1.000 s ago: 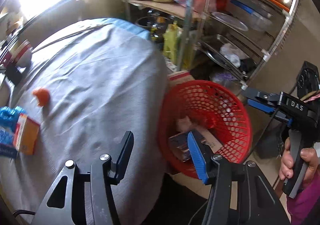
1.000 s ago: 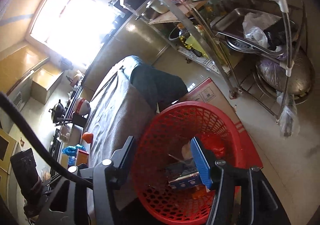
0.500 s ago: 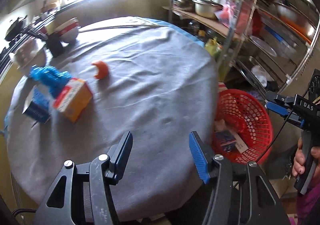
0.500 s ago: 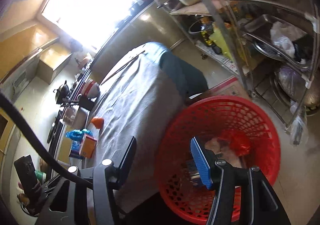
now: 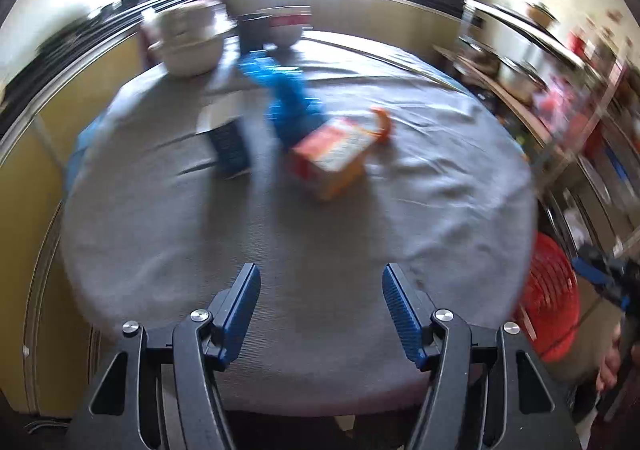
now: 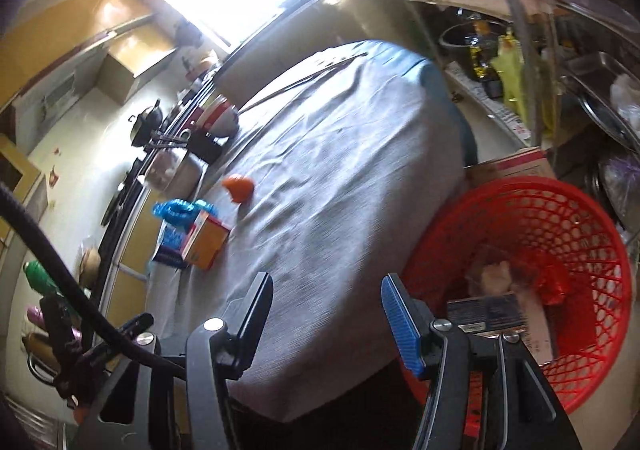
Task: Collect trash
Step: 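Grasp the white-and-blue open box with the left tool while the right tool moves toward the medicine box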
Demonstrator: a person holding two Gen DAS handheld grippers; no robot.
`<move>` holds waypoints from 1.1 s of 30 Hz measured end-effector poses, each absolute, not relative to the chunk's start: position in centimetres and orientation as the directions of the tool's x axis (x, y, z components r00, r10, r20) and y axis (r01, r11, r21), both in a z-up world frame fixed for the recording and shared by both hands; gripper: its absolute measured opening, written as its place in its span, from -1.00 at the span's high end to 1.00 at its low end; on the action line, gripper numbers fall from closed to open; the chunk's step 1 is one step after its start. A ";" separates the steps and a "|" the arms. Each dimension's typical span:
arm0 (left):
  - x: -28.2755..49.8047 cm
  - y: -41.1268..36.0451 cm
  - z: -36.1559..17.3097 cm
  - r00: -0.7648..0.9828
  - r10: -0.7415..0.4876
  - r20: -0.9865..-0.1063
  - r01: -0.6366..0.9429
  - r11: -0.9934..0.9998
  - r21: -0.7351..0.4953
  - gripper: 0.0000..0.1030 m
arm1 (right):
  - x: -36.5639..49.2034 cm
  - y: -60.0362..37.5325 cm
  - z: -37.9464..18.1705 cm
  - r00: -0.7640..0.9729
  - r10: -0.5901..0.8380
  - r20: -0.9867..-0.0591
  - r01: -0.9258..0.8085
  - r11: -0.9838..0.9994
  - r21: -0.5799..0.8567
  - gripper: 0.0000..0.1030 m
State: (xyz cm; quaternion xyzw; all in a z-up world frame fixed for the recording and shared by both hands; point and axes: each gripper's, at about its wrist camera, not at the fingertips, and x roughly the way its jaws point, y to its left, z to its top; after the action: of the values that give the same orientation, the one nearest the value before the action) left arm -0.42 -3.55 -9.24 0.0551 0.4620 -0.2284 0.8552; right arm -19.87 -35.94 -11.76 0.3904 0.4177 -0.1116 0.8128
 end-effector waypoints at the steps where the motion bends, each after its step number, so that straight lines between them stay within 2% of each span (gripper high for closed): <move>1: 0.0 -2.7 -9.3 0.473 -0.331 -0.816 0.418 0.900 -0.123 -0.25 | -19.6 -35.6 -11.7 0.624 0.151 -0.767 0.502 0.675 0.541 -0.19; 5: 1.9 0.1 -9.1 0.502 -0.309 -0.807 0.328 0.932 -0.153 -0.32 | -18.7 -34.0 -11.5 0.613 0.174 -0.771 0.475 0.698 0.535 -0.19; 7: 3.0 0.7 -8.9 0.520 -0.297 -0.801 0.285 0.944 -0.165 -0.48 | -18.4 -33.4 -11.6 0.607 0.185 -0.773 0.465 0.706 0.534 -0.19; 10: 4.8 1.1 -8.7 0.533 -0.315 -0.785 0.250 0.945 -0.209 -0.50 | -18.1 -32.7 -11.7 0.600 0.196 -0.776 0.455 0.713 0.533 -0.19; 13: 7.4 0.2 -9.1 0.538 -0.289 -0.792 0.218 0.955 -0.201 -0.52 | -18.0 -32.5 -11.9 0.593 0.204 -0.779 0.453 0.715 0.532 -0.19; 18: 10.7 -1.1 -10.4 0.513 -0.298 -0.805 0.180 0.954 -0.239 -0.52 | -18.1 -32.8 -12.1 0.593 0.205 -0.779 0.458 0.709 0.535 -0.19; 26: 14.6 -3.2 -12.2 0.506 -0.247 -0.826 0.122 0.969 -0.215 -0.52 | -17.6 -33.0 -12.6 0.586 0.213 -0.782 0.462 0.704 0.539 -0.19; 32: 16.3 -3.1 -12.7 0.540 -0.245 -0.805 0.117 0.969 -0.216 -0.52 | -14.4 -31.7 -12.5 0.580 0.259 -0.773 0.423 0.715 0.557 -0.19; 33: 16.4 -3.0 -12.7 0.549 -0.246 -0.799 0.121 0.969 -0.216 -0.33 | -13.7 -31.4 -12.4 0.581 0.265 -0.770 0.416 0.717 0.560 -0.19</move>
State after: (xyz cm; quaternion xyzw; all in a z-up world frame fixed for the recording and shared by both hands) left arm 16.43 -2.98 -12.69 -0.0675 0.4634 -0.1047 0.8774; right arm -13.68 -31.43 -12.40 0.3736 0.4555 -0.0466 0.8067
